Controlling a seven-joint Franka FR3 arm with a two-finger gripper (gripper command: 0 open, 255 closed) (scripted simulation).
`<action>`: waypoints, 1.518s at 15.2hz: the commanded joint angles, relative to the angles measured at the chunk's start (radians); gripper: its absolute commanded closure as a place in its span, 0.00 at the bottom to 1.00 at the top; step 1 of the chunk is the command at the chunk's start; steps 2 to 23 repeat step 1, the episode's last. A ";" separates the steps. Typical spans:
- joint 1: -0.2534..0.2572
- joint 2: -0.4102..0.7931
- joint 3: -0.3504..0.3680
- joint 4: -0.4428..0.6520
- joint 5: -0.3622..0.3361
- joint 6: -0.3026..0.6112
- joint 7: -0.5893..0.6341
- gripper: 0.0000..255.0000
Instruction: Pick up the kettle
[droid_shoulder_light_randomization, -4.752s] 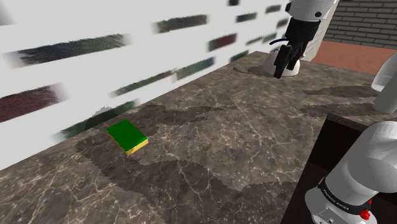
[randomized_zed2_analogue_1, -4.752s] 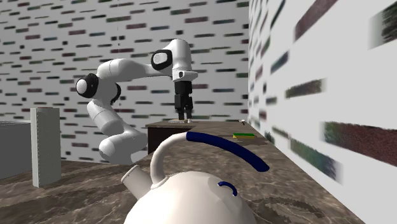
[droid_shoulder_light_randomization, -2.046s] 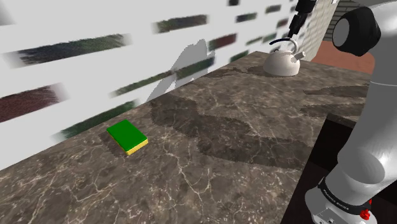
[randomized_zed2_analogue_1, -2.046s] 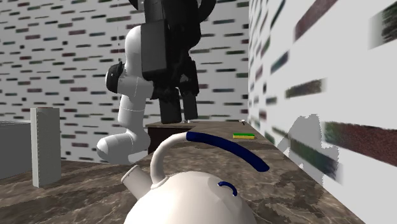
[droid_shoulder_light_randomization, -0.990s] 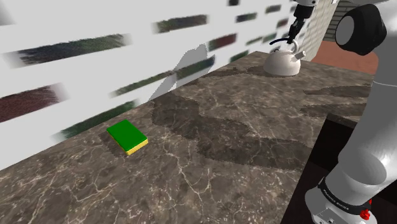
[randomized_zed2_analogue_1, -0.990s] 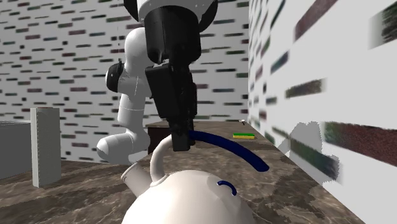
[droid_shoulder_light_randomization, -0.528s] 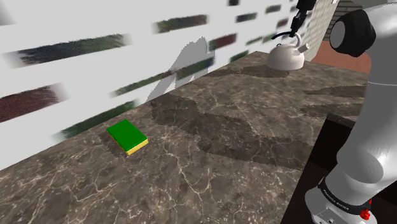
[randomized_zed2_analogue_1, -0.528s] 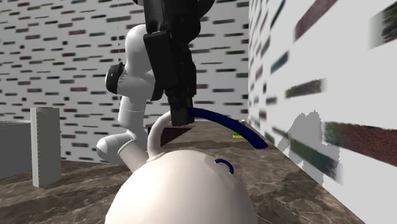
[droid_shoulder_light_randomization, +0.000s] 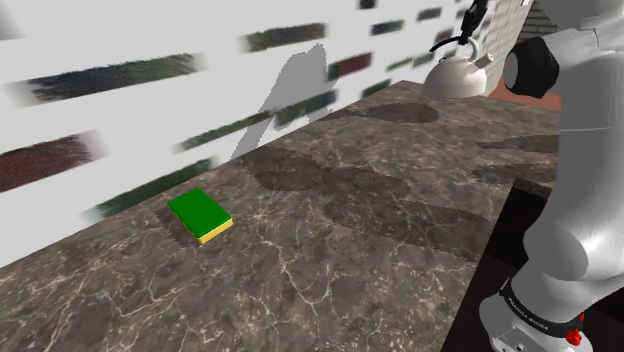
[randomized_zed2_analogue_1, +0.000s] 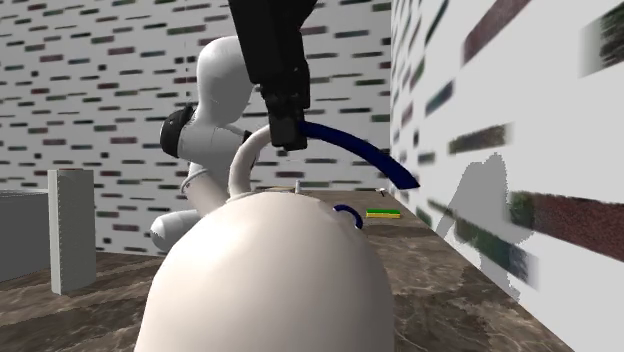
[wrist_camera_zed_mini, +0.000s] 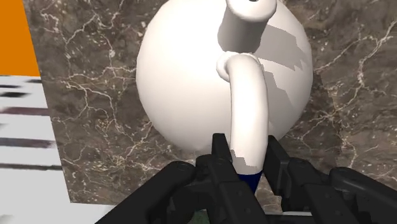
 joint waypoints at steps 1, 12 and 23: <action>-0.020 0.020 0.005 0.049 0.012 -0.026 0.004 1.00; -0.020 0.020 0.005 0.049 0.012 -0.026 0.004 1.00; -0.020 0.020 0.005 0.049 0.012 -0.026 0.004 1.00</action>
